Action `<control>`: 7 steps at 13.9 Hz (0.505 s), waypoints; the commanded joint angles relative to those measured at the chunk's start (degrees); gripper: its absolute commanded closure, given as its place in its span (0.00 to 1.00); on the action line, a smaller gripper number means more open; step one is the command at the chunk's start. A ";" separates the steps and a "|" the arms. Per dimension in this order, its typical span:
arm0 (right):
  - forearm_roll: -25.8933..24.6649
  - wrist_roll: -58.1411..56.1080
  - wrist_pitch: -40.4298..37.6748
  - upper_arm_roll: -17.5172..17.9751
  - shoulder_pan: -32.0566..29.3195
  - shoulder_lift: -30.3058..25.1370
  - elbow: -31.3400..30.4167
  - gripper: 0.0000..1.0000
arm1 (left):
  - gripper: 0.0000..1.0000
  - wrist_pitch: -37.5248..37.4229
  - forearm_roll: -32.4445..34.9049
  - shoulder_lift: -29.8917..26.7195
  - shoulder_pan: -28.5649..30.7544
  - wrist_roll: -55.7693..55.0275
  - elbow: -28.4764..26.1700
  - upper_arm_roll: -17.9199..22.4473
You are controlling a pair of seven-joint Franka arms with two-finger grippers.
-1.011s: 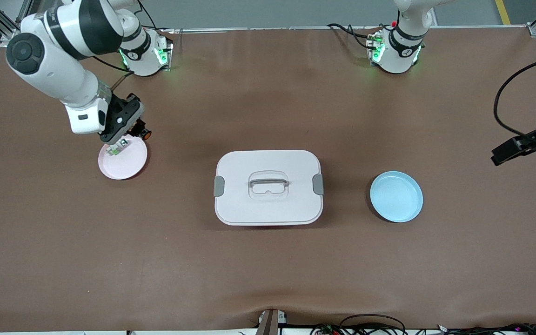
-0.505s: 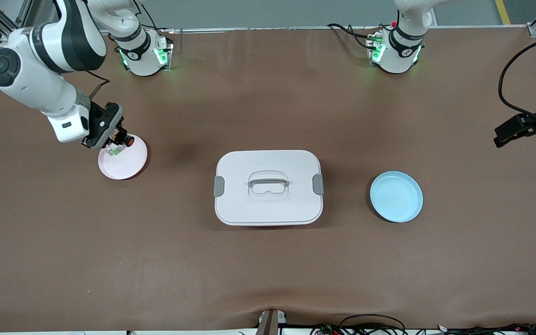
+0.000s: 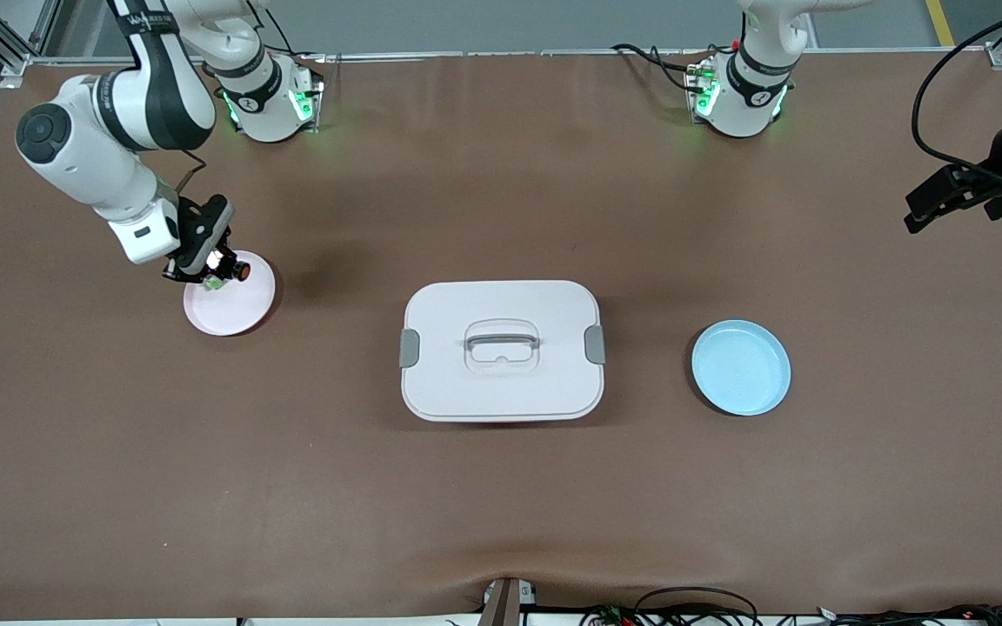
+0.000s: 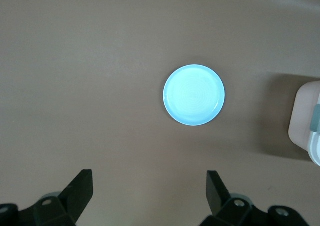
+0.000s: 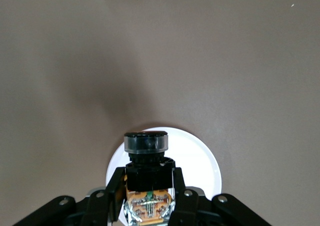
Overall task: Transfer orange switch to right arm and place
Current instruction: 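Lower the switch onto the pink plate with the right gripper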
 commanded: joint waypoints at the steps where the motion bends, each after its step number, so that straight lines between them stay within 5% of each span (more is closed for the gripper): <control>1: -0.26 -8.00 4.44 0.18 -3.51 -1.81 -3.86 1.00 | 0.00 -0.17 -0.94 -1.69 -3.14 1.19 -1.50 3.28; 4: 0.78 -14.44 7.26 0.18 -5.37 -0.40 -5.18 1.00 | 0.00 -0.18 -0.94 -1.78 -4.83 3.90 -1.50 5.32; 7: 8.58 -23.03 11.04 0.18 -6.16 2.32 -6.68 1.00 | 0.00 -0.18 -0.94 -1.96 -4.83 4.00 -1.42 4.97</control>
